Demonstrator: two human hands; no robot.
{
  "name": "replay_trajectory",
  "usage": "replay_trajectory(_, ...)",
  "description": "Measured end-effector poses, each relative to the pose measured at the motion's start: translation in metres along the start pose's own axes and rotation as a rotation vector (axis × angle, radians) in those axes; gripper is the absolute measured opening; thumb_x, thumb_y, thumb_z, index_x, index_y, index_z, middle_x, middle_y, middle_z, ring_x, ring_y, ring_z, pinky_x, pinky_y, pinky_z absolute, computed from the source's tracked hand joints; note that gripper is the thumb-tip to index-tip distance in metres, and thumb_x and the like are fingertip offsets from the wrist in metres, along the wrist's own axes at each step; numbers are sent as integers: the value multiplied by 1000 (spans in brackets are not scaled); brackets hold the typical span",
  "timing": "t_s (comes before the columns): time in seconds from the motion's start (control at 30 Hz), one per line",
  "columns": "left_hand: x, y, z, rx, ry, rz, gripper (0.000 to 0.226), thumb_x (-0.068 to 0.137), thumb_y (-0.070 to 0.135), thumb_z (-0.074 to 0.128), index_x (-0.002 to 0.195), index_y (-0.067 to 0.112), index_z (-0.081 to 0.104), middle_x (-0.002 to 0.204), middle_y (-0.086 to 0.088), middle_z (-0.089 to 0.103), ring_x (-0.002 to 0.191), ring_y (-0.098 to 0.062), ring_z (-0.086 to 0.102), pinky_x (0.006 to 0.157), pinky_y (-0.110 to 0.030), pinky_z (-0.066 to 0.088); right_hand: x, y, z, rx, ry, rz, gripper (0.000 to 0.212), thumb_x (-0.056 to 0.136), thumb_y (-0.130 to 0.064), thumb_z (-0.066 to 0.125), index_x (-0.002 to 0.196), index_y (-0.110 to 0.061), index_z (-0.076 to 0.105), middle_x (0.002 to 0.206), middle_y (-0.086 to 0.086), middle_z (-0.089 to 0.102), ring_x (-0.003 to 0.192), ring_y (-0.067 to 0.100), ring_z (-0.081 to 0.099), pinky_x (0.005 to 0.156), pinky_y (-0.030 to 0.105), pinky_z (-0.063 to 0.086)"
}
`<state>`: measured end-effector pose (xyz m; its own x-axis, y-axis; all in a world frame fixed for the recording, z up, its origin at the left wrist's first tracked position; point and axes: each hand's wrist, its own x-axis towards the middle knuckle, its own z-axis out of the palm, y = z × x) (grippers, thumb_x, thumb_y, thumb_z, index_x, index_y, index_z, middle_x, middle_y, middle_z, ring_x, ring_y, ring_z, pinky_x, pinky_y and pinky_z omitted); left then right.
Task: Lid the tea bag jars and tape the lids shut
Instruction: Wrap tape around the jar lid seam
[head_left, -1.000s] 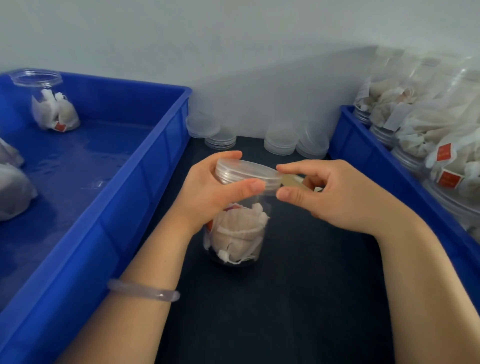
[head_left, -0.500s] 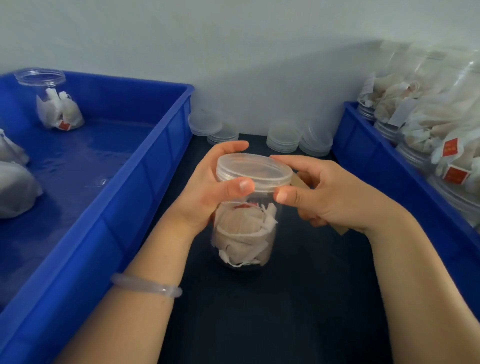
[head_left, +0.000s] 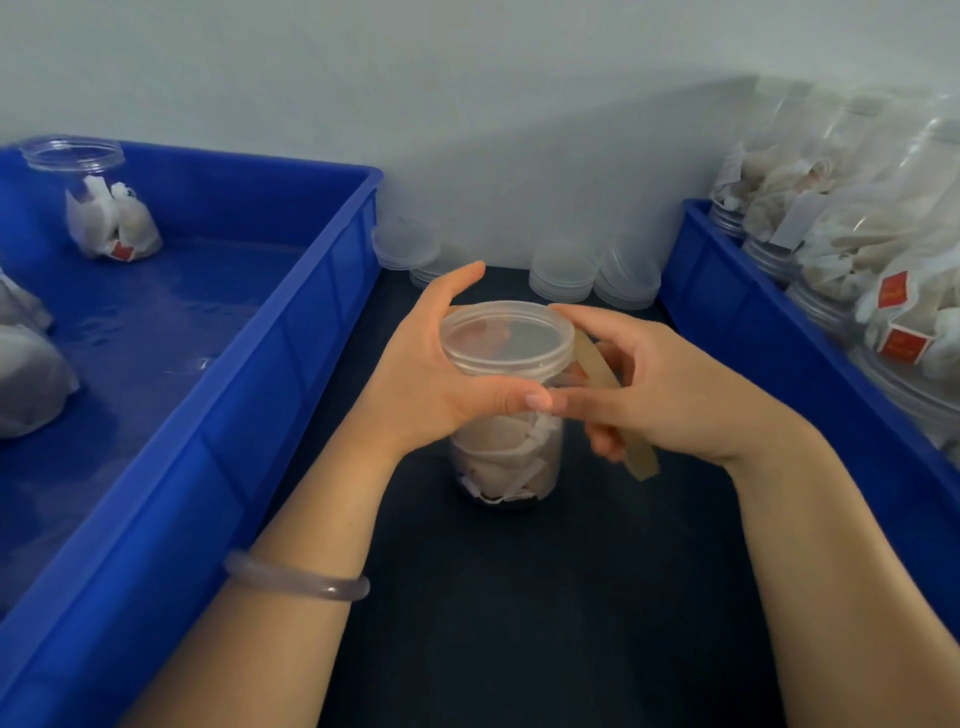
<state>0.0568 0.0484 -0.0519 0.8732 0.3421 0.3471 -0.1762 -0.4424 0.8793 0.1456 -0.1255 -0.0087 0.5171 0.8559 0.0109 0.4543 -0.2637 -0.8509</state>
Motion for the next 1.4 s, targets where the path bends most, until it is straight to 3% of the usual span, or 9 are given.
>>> replay_trajectory(0.23, -1, -3, -3, 14, 20, -2, 106, 43, 60, 75, 138, 34, 36, 115, 32, 46, 104, 21, 47, 76, 2, 39, -5, -4, -1, -108, 61, 54, 94, 53, -60, 66, 142, -39, 42, 66, -19, 66, 41, 5, 47, 46, 18, 44)
replay_trajectory(0.4, -1, -3, -4, 50, 8, -4, 102, 44, 62, 73, 135, 36, 37, 121, 30, 44, 111, 13, 47, 80, -2, 42, -4, -2, -2, -104, 73, 56, 74, 73, -46, 69, 142, -36, 42, 62, -25, 63, 40, 5, 48, 44, 17, 43)
replay_trajectory(0.57, -2, -1, -6, 58, -21, -4, 95, 45, 60, 73, 131, 35, 41, 123, 17, 53, 110, 6, 52, 82, -7, 45, -2, -2, 3, -171, 144, 37, 66, 72, -51, 68, 134, -41, 49, 84, -2, 69, 40, 5, 51, 43, 17, 45)
replay_trajectory(0.73, -4, 2, -11, -3, -19, -5, 95, 47, 55, 74, 132, 31, 40, 118, 12, 56, 104, 6, 56, 80, -8, 47, 2, -3, 10, -267, 177, 2, 44, 79, -52, 63, 121, -51, 54, 86, -33, 60, 80, -4, 61, 57, 15, 40)
replay_trajectory(0.83, -4, 2, -13, -40, -22, -24, 102, 45, 54, 77, 134, 36, 31, 118, 10, 52, 105, 4, 56, 81, -11, 48, 4, -4, 11, -223, 177, 25, 29, 78, -55, 62, 106, -57, 52, 85, -31, 61, 61, -7, 55, 59, 17, 37)
replay_trajectory(0.97, -1, 6, -8, 4, 25, -55, 113, 38, 61, 86, 135, 35, 32, 114, 13, 51, 101, 5, 56, 76, -9, 48, 3, -2, 8, -295, 188, 40, 61, 71, -67, 51, 126, -39, 53, 105, -19, 58, 70, -2, 49, 62, 22, 39)
replay_trajectory(1.17, 1, 9, 5, 38, 89, 12, 123, 36, 66, 83, 142, 39, 27, 125, 24, 44, 118, 15, 42, 84, -6, 39, 1, -1, 8, -394, 215, 9, 69, 66, -64, 50, 128, -37, 50, 124, -14, 55, 102, 3, 46, 69, 10, 35)
replay_trajectory(1.27, 1, 8, 0, 68, 63, 8, 124, 36, 67, 81, 143, 39, 26, 125, 23, 47, 116, 15, 44, 84, -7, 40, -2, -6, 8, -373, 136, 31, 60, 67, -66, 51, 124, -47, 49, 119, -15, 55, 89, 0, 53, 61, 13, 40)
replay_trajectory(1.4, 0, 8, -8, 60, 36, 7, 119, 41, 59, 83, 143, 39, 25, 120, 21, 54, 110, 17, 47, 80, 2, 40, -5, -16, 8, -304, 99, 0, 21, 71, -66, 59, 81, -75, 43, 101, 12, 64, 50, 8, 64, 47, 15, 49)
